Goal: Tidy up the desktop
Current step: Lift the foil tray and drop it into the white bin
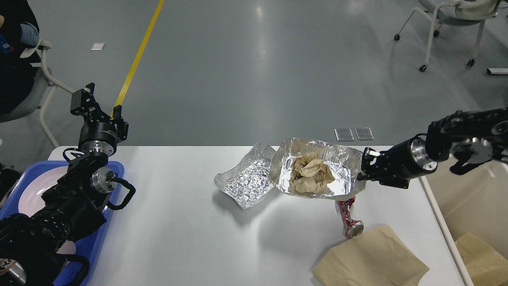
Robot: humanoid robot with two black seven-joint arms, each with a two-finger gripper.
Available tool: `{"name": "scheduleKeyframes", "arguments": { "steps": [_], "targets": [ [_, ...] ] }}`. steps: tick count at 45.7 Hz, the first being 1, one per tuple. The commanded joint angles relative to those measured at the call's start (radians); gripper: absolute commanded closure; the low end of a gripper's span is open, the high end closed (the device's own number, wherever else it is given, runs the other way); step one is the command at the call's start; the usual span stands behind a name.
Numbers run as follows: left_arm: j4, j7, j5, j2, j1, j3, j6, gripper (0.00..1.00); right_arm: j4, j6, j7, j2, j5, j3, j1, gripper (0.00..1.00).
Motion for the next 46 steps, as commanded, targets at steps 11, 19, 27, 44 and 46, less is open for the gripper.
{"name": "scheduleKeyframes", "arguments": {
  "steps": [11, 19, 27, 44, 46],
  "targets": [
    [0.000, 0.000, -0.001, 0.000, 0.001, 0.000, 0.000, 0.04, -0.011, 0.166, -0.011, -0.178, 0.000, 0.030, 0.300, 1.00],
    [0.000, 0.000, 0.001, 0.000, -0.001, 0.000, 0.000, 0.04, -0.124, 0.134, -0.011, -0.185, 0.005, -0.067, 0.258, 1.00],
    [0.000, 0.000, -0.001, 0.000, 0.001, 0.000, 0.000, 0.04, -0.273, -0.005, -0.011, -0.220, 0.017, -0.087, 0.029, 1.00],
    [0.000, 0.000, -0.001, 0.000, 0.001, 0.000, 0.000, 0.04, -0.415, -0.416, -0.011, -0.232, 0.215, -0.075, -0.483, 1.00],
    [0.000, 0.000, 0.001, 0.000, 0.001, 0.000, 0.000, 0.04, -0.415, -0.471, -0.009, -0.229, 0.252, -0.072, -0.525, 1.00]
  ]
}}
